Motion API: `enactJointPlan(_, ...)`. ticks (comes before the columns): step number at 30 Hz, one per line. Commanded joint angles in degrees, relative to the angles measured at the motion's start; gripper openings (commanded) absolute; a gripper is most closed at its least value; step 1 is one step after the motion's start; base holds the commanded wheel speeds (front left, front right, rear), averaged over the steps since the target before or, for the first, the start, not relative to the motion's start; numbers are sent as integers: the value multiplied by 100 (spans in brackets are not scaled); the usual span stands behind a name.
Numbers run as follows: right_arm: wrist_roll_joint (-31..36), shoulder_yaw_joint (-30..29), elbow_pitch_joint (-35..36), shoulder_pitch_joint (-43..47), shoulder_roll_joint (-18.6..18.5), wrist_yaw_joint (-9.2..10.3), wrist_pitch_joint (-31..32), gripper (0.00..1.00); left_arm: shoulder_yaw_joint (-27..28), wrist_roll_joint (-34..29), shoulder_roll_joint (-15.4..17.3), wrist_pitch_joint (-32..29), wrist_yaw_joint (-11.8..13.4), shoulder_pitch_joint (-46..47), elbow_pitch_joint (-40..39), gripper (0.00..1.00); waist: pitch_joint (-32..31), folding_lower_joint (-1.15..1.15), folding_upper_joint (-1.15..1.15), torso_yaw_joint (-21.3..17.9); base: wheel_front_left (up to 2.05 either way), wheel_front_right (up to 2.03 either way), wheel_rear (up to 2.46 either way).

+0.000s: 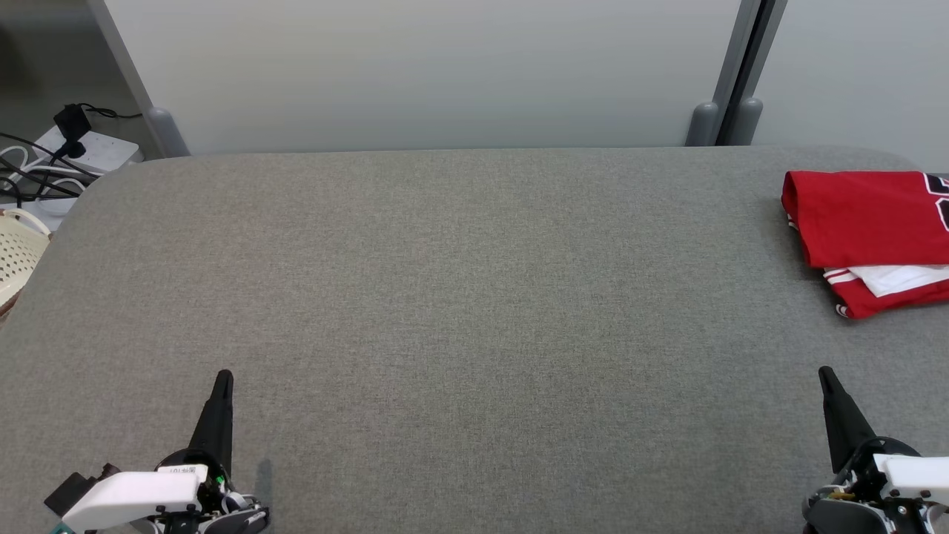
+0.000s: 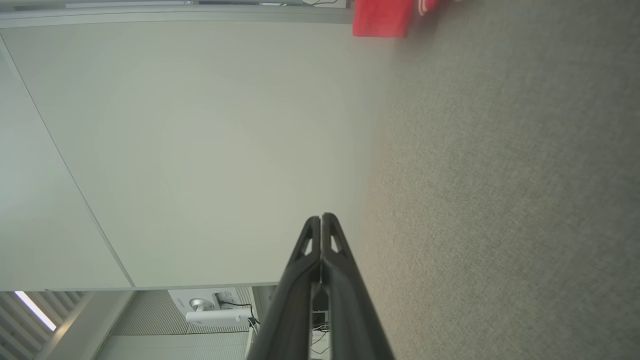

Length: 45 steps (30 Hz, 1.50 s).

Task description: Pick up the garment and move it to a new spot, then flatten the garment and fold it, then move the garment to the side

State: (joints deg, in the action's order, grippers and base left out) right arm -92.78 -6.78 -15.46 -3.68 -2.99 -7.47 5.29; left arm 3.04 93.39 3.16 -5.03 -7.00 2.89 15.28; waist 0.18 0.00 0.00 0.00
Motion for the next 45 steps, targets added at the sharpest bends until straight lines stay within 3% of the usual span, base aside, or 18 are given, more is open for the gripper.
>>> enactJointPlan(1,-7,108,149,-243,-50,-2,54,0,201,0,79,-28,-48,317,-129,0,0,0,0,0,0,0,0)
enactJointPlan(45,27,67,146,-246,-21,-2,87,0,268,-56,32,-82,-48,323,-126,0,0,0,0,0,0,0,0)
